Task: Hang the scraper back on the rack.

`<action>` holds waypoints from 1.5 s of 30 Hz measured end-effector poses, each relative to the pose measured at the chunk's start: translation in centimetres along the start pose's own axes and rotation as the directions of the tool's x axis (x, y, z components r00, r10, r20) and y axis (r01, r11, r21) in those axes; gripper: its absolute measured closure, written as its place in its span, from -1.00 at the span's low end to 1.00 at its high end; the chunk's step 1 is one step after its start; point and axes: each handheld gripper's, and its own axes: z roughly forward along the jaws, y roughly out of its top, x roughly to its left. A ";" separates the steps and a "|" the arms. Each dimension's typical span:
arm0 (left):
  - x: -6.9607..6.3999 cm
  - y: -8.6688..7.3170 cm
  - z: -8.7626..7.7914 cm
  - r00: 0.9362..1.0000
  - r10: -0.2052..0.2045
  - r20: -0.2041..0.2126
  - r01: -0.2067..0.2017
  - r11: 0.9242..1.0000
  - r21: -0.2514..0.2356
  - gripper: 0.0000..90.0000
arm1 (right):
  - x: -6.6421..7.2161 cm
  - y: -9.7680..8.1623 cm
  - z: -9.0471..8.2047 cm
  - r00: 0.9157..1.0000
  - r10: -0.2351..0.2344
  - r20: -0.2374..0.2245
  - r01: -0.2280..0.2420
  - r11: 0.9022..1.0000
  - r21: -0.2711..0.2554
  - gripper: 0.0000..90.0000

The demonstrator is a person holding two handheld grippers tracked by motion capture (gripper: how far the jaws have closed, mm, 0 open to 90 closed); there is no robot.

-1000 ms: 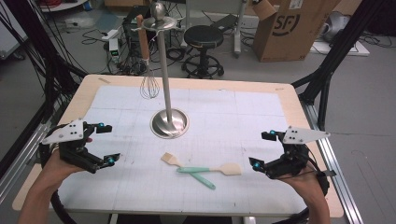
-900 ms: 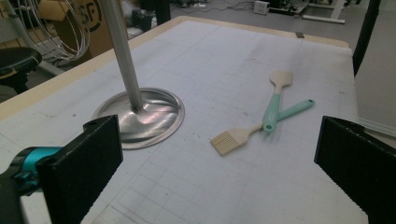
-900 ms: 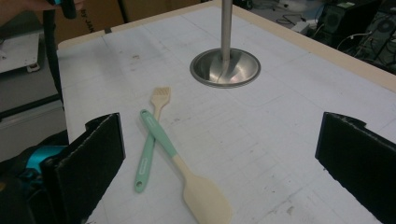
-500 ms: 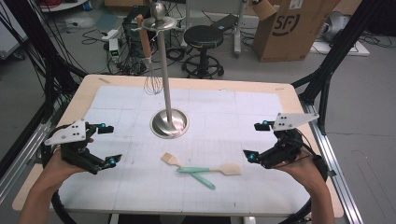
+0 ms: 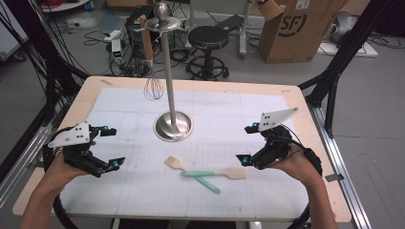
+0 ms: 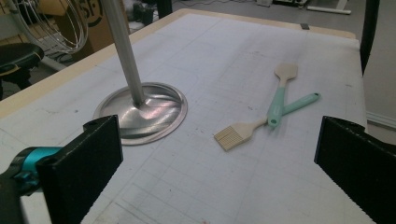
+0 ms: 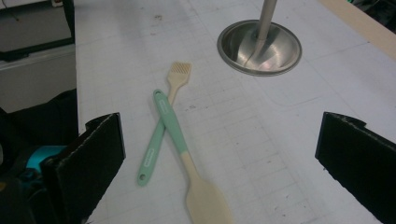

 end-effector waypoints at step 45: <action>0.0 0.1 0.4 1.000 -0.002 0.007 0.002 0.999 0.040 -0.96 | 0.4 1.6 8.9 0.972 -0.129 -0.194 0.200 0.888 0.415 -1.00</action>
